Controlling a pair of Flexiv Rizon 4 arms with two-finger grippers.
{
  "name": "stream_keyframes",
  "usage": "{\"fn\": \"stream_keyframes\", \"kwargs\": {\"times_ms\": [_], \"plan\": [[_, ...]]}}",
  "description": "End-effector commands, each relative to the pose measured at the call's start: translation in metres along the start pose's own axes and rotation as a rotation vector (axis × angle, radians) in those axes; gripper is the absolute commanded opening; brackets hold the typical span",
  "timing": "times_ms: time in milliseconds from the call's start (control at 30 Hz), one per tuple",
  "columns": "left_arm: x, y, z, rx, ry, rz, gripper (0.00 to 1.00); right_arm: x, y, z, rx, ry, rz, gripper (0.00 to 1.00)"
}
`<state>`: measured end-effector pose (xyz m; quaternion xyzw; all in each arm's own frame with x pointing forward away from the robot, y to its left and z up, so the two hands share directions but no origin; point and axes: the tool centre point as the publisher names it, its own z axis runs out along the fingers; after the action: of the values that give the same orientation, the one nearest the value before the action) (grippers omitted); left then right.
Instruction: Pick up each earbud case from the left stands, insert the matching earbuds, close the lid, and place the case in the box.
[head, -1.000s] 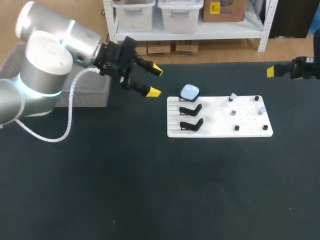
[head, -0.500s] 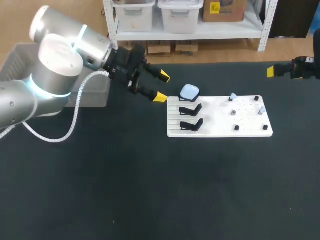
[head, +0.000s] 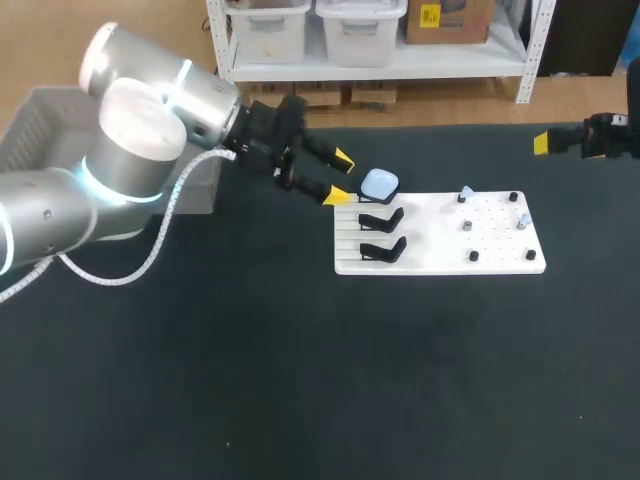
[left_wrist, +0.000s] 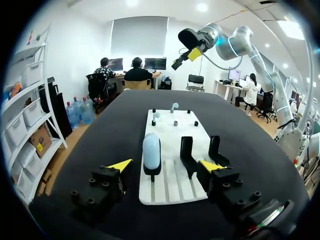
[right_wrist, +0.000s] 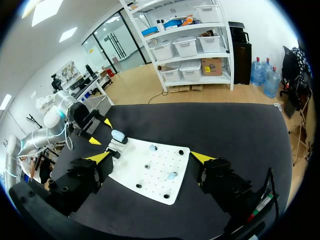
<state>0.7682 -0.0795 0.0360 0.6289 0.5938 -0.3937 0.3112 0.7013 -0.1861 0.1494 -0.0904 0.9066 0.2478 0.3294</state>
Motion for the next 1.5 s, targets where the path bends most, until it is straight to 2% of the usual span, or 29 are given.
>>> {"fn": "stream_keyframes", "kwargs": {"times_ms": [33,233,633,967,1000,1100,1300,1500], "plan": [[0.001,0.003,0.012,0.001,-0.003,0.0,0.77,0.0,0.0,0.0,0.002,0.0,0.0,1.0],[0.002,0.003,0.02,-0.003,-0.004,-0.001,0.76,0.0,0.0,0.0,0.002,0.0,0.0,1.0],[0.002,0.007,0.021,-0.017,0.007,-0.001,0.83,0.0,0.0,0.0,0.002,0.0,0.0,1.0],[-0.001,0.014,0.025,0.003,0.004,0.009,0.77,0.0,0.0,0.0,0.002,0.0,0.0,1.0],[0.001,0.014,0.026,0.005,0.005,0.008,0.72,0.0,0.0,0.0,0.002,0.0,0.0,1.0],[0.0,0.015,0.027,0.009,0.009,0.007,0.66,0.0,0.0,0.0,0.002,0.0,0.0,1.0],[0.003,0.018,0.027,0.017,0.015,0.006,0.71,0.0,0.0,0.0,0.002,0.0,0.0,1.0],[0.002,0.019,0.03,0.03,0.018,0.008,0.64,0.0,0.0,0.0,0.002,0.0,0.0,1.0]]}}
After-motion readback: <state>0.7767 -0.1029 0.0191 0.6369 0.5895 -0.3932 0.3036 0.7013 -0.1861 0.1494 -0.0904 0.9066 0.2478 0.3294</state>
